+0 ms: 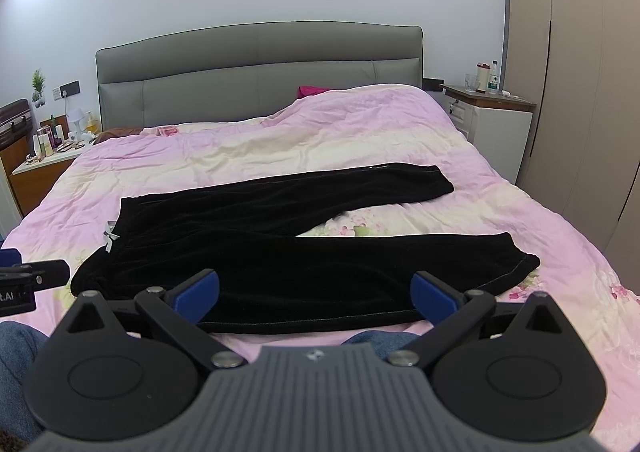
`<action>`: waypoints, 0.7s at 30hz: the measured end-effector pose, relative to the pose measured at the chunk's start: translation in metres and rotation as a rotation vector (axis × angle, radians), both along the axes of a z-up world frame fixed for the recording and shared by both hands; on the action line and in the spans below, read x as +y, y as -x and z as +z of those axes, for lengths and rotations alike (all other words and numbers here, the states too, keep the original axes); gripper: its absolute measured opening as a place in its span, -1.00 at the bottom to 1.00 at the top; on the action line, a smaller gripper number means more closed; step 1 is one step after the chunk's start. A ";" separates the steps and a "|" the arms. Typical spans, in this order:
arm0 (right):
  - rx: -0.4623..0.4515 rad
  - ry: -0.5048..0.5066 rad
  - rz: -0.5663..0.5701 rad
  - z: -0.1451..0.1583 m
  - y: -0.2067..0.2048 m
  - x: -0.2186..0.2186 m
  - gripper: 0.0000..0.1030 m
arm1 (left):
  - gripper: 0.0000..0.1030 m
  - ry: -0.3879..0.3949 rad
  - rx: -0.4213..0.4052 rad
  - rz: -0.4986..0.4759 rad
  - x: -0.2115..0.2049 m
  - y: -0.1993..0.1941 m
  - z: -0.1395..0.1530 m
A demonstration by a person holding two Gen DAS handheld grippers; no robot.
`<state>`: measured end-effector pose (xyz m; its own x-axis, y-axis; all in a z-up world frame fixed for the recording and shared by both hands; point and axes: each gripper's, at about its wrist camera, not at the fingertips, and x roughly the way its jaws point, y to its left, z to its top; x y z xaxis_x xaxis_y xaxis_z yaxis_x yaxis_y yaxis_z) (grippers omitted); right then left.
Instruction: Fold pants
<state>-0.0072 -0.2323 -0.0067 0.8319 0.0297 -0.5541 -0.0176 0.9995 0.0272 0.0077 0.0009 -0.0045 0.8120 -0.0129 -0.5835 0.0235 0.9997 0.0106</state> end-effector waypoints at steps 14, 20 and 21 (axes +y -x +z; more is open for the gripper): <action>0.001 -0.004 0.000 0.002 0.001 -0.002 0.91 | 0.67 0.006 -0.003 -0.007 -0.006 -0.001 0.005; -0.001 -0.004 0.001 0.003 0.001 -0.002 0.91 | 0.67 0.006 -0.004 -0.009 -0.009 0.000 0.007; -0.002 -0.003 0.002 0.003 0.002 -0.002 0.91 | 0.67 0.006 -0.006 -0.010 -0.010 0.001 0.008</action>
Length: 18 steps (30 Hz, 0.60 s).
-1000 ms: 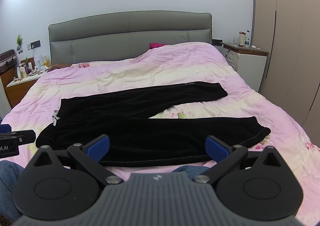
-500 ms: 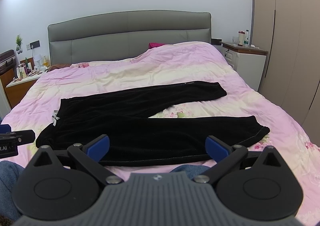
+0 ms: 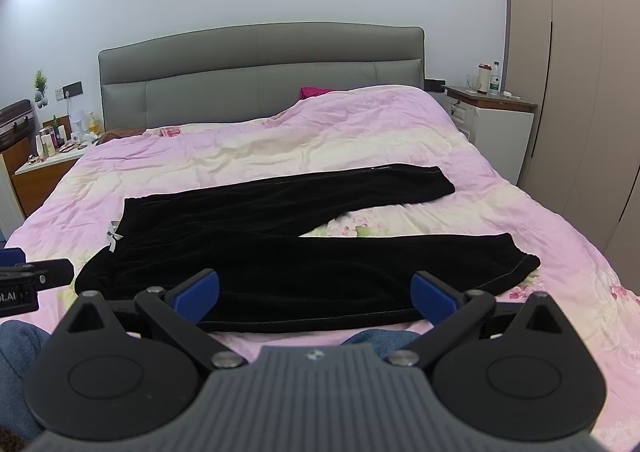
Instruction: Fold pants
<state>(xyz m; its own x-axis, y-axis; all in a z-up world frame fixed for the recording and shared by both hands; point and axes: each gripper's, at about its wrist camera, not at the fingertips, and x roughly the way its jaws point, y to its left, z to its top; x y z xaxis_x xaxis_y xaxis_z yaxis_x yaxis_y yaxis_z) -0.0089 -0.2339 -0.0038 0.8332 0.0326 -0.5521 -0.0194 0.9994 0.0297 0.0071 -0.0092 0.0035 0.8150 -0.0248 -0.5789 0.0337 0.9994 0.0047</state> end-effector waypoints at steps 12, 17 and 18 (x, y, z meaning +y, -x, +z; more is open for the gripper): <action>-0.007 0.004 -0.001 0.001 0.005 0.000 0.91 | 0.63 0.030 0.008 -0.070 0.011 0.003 0.000; -0.002 -0.021 0.079 0.001 -0.001 -0.010 0.90 | 0.48 0.005 0.031 -0.138 0.024 -0.003 -0.001; -0.012 -0.009 0.098 0.002 -0.003 -0.013 0.90 | 0.46 -0.007 0.036 -0.154 0.026 -0.005 -0.002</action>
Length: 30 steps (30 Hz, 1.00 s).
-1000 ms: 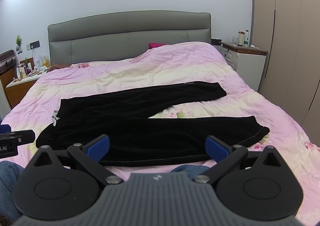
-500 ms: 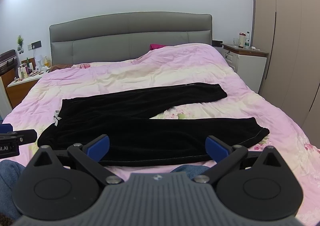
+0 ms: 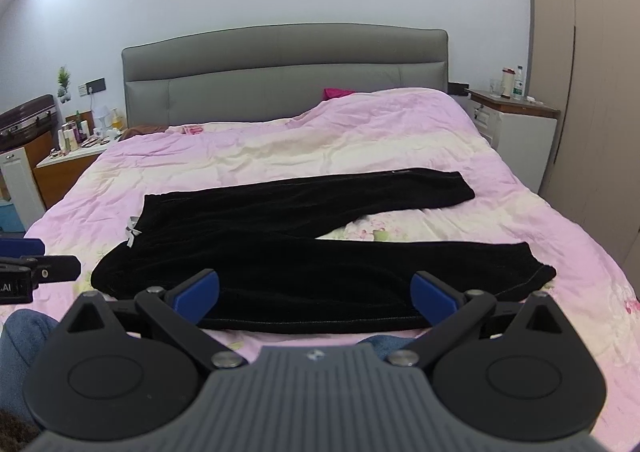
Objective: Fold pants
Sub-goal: 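Grasp the waistband with the left tool while the right tool grasps a leg hem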
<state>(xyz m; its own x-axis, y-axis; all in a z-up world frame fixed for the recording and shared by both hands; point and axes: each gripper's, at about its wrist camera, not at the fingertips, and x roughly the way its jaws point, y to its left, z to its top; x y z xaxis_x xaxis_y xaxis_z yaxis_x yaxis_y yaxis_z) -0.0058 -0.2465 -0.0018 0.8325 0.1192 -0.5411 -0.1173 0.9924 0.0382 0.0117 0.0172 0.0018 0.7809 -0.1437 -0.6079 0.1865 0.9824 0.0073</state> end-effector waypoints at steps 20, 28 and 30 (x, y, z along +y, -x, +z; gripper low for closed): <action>0.154 0.310 0.324 -0.034 -0.169 -0.115 0.17 | 0.34 -0.532 0.215 -0.390 0.060 -0.116 -0.086; 0.376 0.464 0.379 -0.126 -0.249 -0.172 0.08 | 0.34 -0.777 0.336 -0.521 0.075 -0.168 -0.170; 0.422 0.487 0.400 -0.147 -0.262 -0.184 0.08 | 0.34 -0.846 0.371 -0.585 0.074 -0.178 -0.191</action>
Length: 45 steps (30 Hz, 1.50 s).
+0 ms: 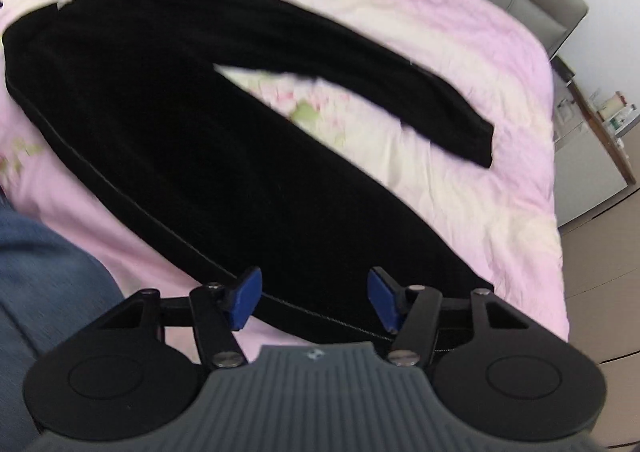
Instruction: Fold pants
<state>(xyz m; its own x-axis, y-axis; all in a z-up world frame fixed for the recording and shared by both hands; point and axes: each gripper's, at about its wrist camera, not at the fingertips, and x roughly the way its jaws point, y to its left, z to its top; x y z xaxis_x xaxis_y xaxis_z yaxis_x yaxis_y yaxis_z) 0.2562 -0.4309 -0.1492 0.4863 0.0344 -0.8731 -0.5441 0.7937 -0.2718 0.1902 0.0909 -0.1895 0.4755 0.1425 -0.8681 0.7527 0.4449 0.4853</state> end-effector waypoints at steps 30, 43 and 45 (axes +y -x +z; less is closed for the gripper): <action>0.085 0.299 0.182 -0.084 -0.055 -0.063 -0.91 | -0.56 0.248 -0.174 0.414 0.055 -0.047 0.035; -0.251 0.201 -0.181 0.022 -0.192 -0.050 -0.95 | -0.58 0.448 -0.237 0.706 0.122 -0.189 0.111; -0.254 0.219 -0.195 0.019 -0.225 -0.043 -0.95 | -0.58 0.426 -0.232 0.722 0.131 -0.225 0.103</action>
